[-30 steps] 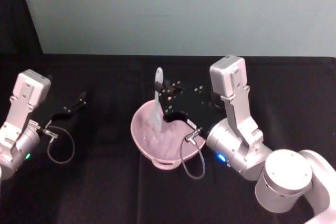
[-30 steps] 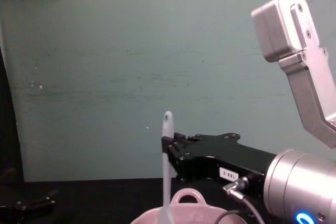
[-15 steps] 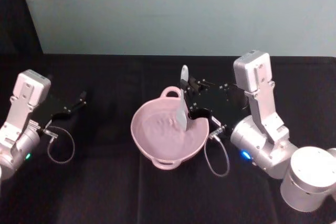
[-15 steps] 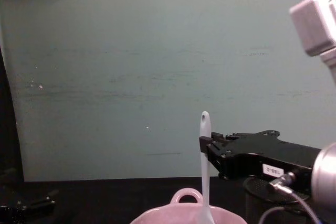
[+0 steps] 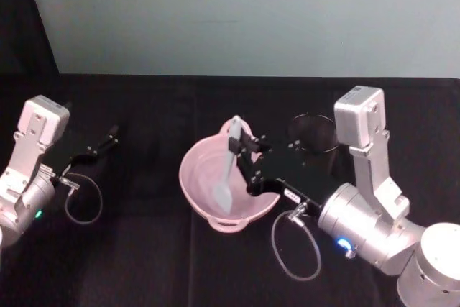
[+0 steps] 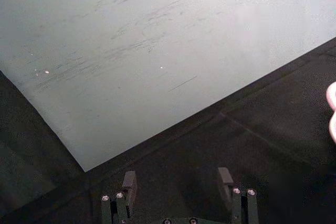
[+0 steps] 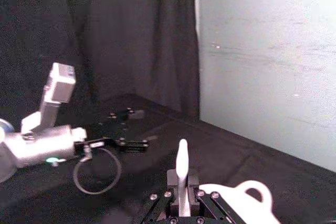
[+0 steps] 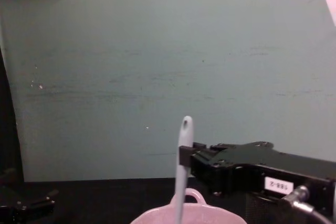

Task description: Use the one hand to pick up the spoon and stir the clear water in the bowl.

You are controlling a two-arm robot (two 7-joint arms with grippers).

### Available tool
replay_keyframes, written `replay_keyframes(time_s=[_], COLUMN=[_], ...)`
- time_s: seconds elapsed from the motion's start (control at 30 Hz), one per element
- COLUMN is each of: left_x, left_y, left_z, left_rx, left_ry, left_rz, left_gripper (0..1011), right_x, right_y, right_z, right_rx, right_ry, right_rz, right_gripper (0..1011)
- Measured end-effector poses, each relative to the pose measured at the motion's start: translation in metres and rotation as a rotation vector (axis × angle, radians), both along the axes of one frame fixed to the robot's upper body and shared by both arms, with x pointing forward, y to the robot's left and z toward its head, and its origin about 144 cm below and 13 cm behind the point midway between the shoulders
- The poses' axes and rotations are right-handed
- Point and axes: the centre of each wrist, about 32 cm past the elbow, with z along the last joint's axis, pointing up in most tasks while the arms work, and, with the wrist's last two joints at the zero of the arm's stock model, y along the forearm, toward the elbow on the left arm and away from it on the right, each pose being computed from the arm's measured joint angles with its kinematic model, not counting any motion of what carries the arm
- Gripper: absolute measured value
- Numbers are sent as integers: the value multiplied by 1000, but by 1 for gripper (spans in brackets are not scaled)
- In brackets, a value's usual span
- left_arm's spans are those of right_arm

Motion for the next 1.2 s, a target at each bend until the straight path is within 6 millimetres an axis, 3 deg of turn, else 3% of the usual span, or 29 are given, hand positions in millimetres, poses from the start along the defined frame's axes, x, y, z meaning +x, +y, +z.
replay_keyframes(time_s=[0.33, 0.67, 0.87, 1.2], left_x=[0, 0, 0, 0], left_y=[0, 0, 0, 0], left_z=[0, 0, 0, 0], left_rx=[0, 0, 0, 0], left_ry=[0, 0, 0, 0], left_rz=[0, 0, 0, 0], left_gripper=[1011, 1011, 1011, 1011], right_x=[5, 29, 43, 41], right_y=[22, 39, 34, 15], right_z=[-3, -11, -14, -9], right_rx=[24, 4, -10, -63], right_ry=[-27, -67, -92, -114], right_rz=[39, -50, -144, -237], right_gripper=[109, 109, 109, 109])
